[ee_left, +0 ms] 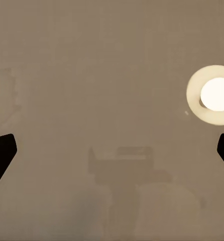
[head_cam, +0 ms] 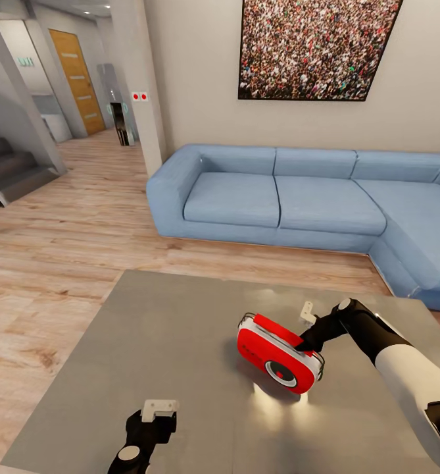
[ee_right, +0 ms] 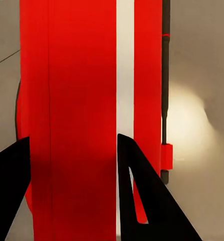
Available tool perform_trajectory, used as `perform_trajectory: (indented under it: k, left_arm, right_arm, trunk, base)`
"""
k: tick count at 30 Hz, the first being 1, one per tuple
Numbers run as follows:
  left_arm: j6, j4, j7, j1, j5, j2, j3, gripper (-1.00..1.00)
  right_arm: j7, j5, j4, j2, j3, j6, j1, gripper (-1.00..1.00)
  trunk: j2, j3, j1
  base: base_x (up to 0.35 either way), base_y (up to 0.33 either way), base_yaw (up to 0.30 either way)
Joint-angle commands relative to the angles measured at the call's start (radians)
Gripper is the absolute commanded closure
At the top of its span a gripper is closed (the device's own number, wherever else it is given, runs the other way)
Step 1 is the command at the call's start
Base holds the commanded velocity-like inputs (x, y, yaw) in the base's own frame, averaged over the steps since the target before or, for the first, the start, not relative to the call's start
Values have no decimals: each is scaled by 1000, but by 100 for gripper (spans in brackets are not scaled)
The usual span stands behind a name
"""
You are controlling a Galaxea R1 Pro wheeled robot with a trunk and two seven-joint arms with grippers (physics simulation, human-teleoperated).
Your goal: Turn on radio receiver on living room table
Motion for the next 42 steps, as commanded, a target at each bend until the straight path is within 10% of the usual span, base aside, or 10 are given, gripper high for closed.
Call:
perform_trajectory:
  k: [1, 21, 26, 30, 42]
  left_arm:
    - [0, 0, 0, 0, 0, 0, 0, -100]
    - [0, 0, 3, 0, -2, 1, 0, -100]
    - [0, -1, 5, 0, -2, 2, 0, -100]
    - [0, -3, 6, 0, -2, 4, 0, -100]
    - [0, -2, 6, 0, -2, 4, 0, -100]
  right_arm:
    - [0, 0, 0, 0, 0, 0, 0, 100]
    - [0, 1, -4, 1, -9, 0, 0, 100]
    - [6, -1, -12, 5, -91, -1, 0, 100]
    - [12, -1, -23, 6, -264, -1, 0, 100]
    - [22, 2, -24, 14, -298, 19, 0, 100]
  trunk:
    - [0, 0, 0]
    - [133, 60, -73]
    - [168, 75, -92]
    - [196, 88, -107]
    - [280, 125, -153]
  base:
    - [0, 0, 0]
    - [0, 0, 0]
    - [0, 0, 0]
    - [0, 0, 0]
    - [0, 0, 0]
